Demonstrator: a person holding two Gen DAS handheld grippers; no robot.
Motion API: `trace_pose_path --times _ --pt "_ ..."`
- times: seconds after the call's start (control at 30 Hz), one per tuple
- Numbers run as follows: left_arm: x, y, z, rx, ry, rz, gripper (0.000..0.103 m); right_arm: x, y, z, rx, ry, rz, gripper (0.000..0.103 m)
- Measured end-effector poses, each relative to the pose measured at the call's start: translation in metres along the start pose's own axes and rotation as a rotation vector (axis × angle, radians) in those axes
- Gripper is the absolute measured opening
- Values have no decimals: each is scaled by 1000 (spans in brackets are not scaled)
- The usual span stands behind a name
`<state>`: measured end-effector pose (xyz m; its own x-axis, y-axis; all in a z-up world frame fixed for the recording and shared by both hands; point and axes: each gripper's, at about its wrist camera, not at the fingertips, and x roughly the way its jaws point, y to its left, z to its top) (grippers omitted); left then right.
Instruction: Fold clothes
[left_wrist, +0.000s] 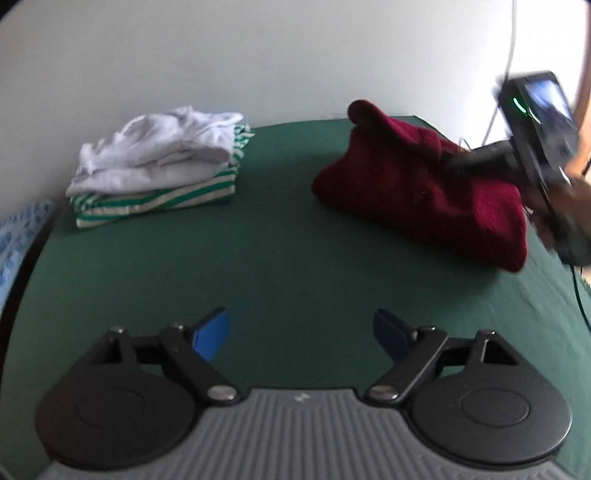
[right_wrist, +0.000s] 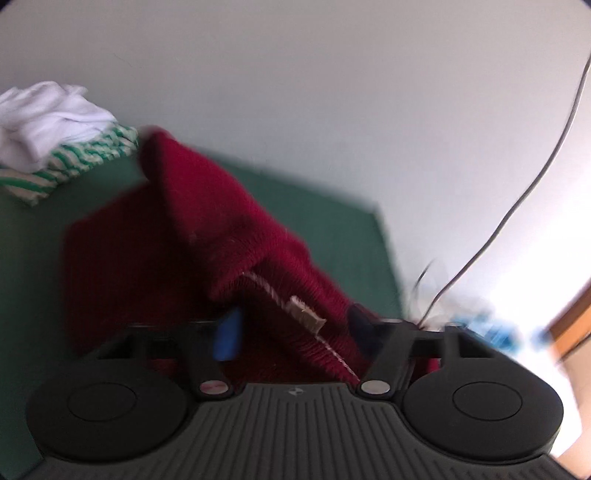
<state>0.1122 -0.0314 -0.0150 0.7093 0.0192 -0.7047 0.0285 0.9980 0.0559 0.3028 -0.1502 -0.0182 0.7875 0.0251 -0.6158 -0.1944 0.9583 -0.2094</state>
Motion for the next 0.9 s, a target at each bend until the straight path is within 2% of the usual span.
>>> trace_pose_path --times 0.03,0.07,0.13,0.2,0.27,0.37,0.47,0.6,0.63,0.73,0.77,0.83,0.9 --pt "-2 -3 0 20 -14 7 87 6 -16 7 107 14 51 13" --pt "-5 -5 0 34 -31 13 89 -1 -35 16 241 -26 96 9" --pt "-7 -5 3 40 -54 8 95 -30 -61 45 366 -161 126 9" --pt "-8 -4 8 38 -66 -7 96 -62 -70 81 366 -271 142 9" --pt "-9 -4 15 43 -88 -17 96 -101 -79 118 409 -380 210 9" --pt "-10 -7 25 54 -113 -39 99 -174 -80 166 417 -612 276 9" --pt "-13 -7 33 49 -135 -76 99 -237 -76 190 433 -826 281 9" --pt "-21 -4 36 60 -165 -96 100 -275 -41 205 282 -850 237 9" --pt "-23 -3 37 67 -174 -95 100 -289 -38 202 294 -885 245 9" --pt "-31 3 41 79 -210 -94 100 -331 -47 184 447 -1004 329 9" --pt "-35 5 44 72 -224 -99 100 -332 -41 183 412 -1004 330 9" --pt "-41 8 51 58 -235 -112 100 -322 -13 191 255 -870 253 10" --pt "-43 9 57 47 -232 -106 101 -308 -2 188 219 -751 249 10"
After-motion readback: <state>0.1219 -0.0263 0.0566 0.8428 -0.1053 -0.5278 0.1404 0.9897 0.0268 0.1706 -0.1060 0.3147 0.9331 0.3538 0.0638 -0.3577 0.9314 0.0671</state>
